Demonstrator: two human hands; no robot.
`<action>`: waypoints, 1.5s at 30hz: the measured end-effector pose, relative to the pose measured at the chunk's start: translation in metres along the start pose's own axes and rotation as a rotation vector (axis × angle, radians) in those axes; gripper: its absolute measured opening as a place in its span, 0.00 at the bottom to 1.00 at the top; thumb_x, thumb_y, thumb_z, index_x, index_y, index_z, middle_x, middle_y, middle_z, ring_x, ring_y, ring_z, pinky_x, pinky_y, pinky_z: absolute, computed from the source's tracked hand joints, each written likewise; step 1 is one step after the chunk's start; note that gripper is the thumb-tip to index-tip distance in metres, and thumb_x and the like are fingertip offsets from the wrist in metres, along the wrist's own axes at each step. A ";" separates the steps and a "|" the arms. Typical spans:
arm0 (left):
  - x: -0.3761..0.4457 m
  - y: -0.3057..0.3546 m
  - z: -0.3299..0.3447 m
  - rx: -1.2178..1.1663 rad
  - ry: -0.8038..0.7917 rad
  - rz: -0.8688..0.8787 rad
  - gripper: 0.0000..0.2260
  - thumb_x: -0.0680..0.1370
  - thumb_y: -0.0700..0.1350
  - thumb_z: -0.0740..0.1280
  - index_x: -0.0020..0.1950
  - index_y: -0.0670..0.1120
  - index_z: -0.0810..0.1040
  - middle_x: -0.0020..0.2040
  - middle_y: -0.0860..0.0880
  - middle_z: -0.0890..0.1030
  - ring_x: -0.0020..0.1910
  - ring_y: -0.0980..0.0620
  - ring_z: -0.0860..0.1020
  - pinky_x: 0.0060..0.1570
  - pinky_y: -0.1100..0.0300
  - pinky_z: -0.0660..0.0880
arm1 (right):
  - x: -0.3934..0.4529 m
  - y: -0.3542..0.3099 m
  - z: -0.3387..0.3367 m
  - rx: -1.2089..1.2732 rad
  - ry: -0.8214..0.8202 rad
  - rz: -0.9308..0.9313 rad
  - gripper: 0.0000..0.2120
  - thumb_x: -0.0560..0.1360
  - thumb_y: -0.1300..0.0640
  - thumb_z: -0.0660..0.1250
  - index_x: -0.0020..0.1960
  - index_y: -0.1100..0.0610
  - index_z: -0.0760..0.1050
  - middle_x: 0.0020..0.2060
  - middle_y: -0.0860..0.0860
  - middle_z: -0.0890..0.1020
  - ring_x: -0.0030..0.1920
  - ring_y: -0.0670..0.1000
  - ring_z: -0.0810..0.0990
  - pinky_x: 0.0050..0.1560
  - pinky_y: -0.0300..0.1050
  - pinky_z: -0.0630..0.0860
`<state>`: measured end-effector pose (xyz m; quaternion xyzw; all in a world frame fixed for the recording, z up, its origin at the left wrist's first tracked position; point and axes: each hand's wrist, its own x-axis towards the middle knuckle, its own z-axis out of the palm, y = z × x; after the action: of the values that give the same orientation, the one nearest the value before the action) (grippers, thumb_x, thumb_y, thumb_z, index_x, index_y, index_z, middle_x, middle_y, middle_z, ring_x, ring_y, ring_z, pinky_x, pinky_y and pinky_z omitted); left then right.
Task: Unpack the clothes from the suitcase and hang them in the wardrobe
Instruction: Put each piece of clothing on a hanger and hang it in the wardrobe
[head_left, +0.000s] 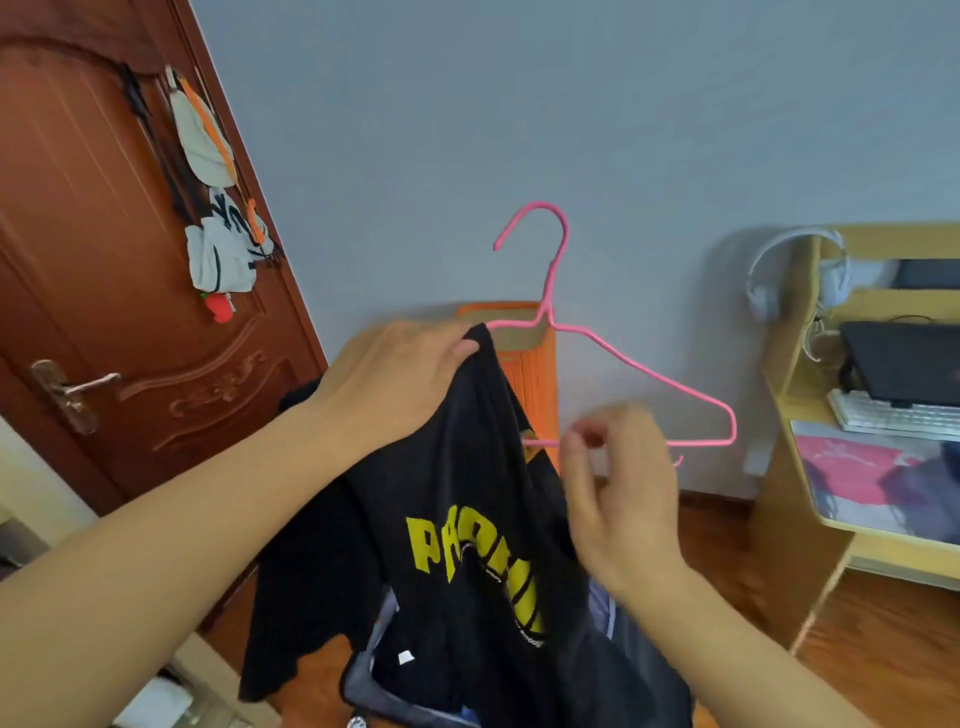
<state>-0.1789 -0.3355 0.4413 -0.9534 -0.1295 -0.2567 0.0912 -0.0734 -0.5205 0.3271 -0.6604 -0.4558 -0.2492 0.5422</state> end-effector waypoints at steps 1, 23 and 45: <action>-0.002 0.001 -0.003 -0.016 -0.002 -0.023 0.13 0.86 0.53 0.55 0.65 0.52 0.76 0.48 0.45 0.83 0.48 0.39 0.80 0.42 0.48 0.76 | -0.026 0.004 0.004 0.008 -0.175 0.019 0.08 0.78 0.51 0.63 0.56 0.53 0.73 0.51 0.45 0.76 0.52 0.49 0.74 0.57 0.46 0.69; -0.097 -0.095 0.026 0.088 0.188 -0.007 0.21 0.84 0.54 0.56 0.59 0.42 0.82 0.48 0.43 0.86 0.43 0.39 0.85 0.38 0.47 0.82 | 0.048 0.055 -0.025 -0.060 -0.339 -0.291 0.09 0.77 0.70 0.62 0.54 0.64 0.78 0.59 0.58 0.77 0.60 0.57 0.75 0.62 0.47 0.72; -0.137 -0.110 0.054 -0.442 0.299 -0.941 0.12 0.86 0.47 0.58 0.49 0.43 0.77 0.46 0.42 0.80 0.51 0.37 0.79 0.47 0.52 0.68 | 0.093 0.051 -0.013 -0.280 -0.476 -0.124 0.19 0.81 0.41 0.53 0.40 0.55 0.66 0.27 0.50 0.70 0.34 0.64 0.73 0.33 0.51 0.62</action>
<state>-0.3001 -0.2456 0.3365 -0.7419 -0.4710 -0.4240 -0.2188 0.0160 -0.5019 0.3823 -0.7398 -0.5709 -0.1802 0.3072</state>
